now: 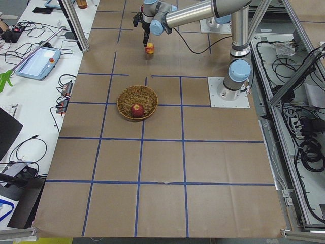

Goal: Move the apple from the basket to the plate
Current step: 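Move the left gripper back over the basket while the right gripper reaches toward the apple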

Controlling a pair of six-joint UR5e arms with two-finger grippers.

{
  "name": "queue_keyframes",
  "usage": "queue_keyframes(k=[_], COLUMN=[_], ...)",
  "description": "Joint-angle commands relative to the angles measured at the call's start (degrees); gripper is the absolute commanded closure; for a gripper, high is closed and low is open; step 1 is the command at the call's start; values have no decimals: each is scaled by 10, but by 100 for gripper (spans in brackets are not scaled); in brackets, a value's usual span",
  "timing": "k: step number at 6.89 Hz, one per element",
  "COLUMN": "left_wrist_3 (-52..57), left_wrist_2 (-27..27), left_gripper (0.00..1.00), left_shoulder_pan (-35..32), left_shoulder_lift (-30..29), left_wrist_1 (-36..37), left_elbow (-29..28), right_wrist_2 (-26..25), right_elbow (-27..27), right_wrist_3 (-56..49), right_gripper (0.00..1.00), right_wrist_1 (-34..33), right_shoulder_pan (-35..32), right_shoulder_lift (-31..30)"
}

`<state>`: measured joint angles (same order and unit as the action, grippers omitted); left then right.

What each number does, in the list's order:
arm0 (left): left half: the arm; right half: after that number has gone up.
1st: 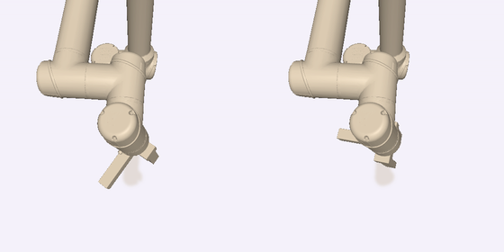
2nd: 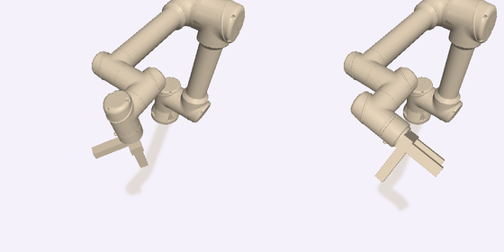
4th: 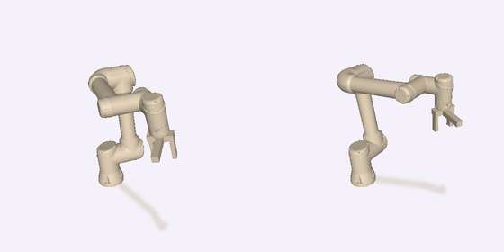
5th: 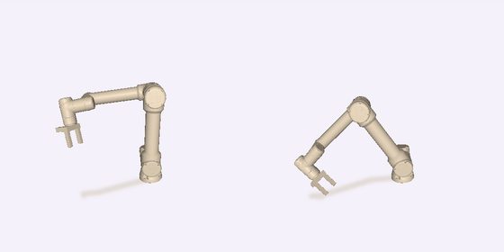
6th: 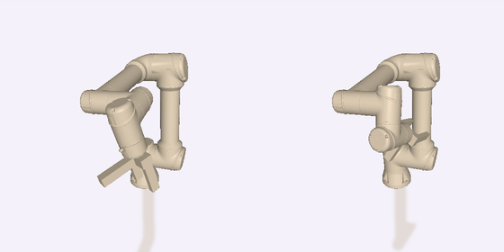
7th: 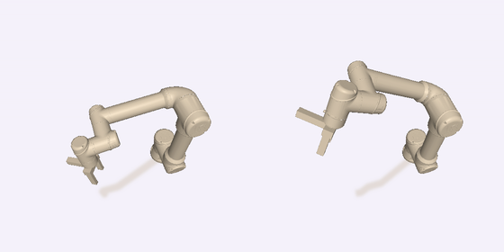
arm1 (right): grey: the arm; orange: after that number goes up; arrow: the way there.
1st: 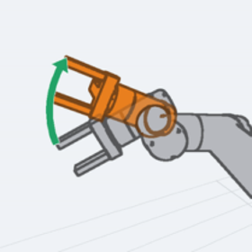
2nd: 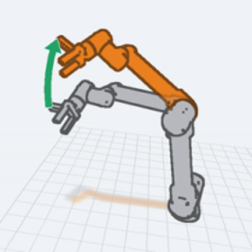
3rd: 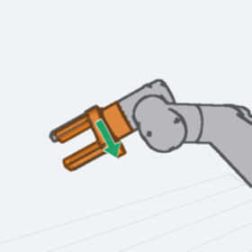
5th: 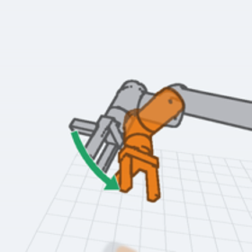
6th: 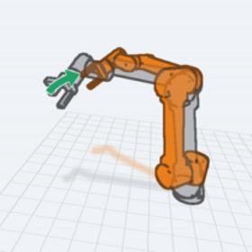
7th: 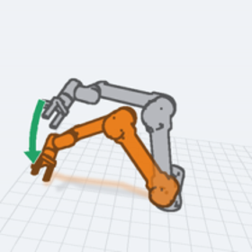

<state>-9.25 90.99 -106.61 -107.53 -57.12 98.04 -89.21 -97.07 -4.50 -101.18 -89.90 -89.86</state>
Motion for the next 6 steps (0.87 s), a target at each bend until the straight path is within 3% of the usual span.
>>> queue_keyframes(k=[1, 4, 5, 6], left_wrist_3=[98, 99, 98, 101], left_wrist_2=[-1, -31, -135, -176], left_gripper=[1, 1, 1, 1], left_shoulder_pan=[84, 136, 132, 142], left_shoulder_lift=[131, 271, 289, 281], left_wrist_1=[-138, -215, -216, -213], left_elbow=[-2, 44, 41, 45], right_wrist_2=[-1, -10, -10, -12], right_elbow=[6, 7, 7, 7], right_wrist_3=[11, 132, 179, 212], right_gripper=[0, 0, 0, 0], right_wrist_1=[-16, -115, -162, -203], right_shoulder_pan=[-9, -116, -150, -177], right_shoulder_lift=[6, 83, 119, 156])
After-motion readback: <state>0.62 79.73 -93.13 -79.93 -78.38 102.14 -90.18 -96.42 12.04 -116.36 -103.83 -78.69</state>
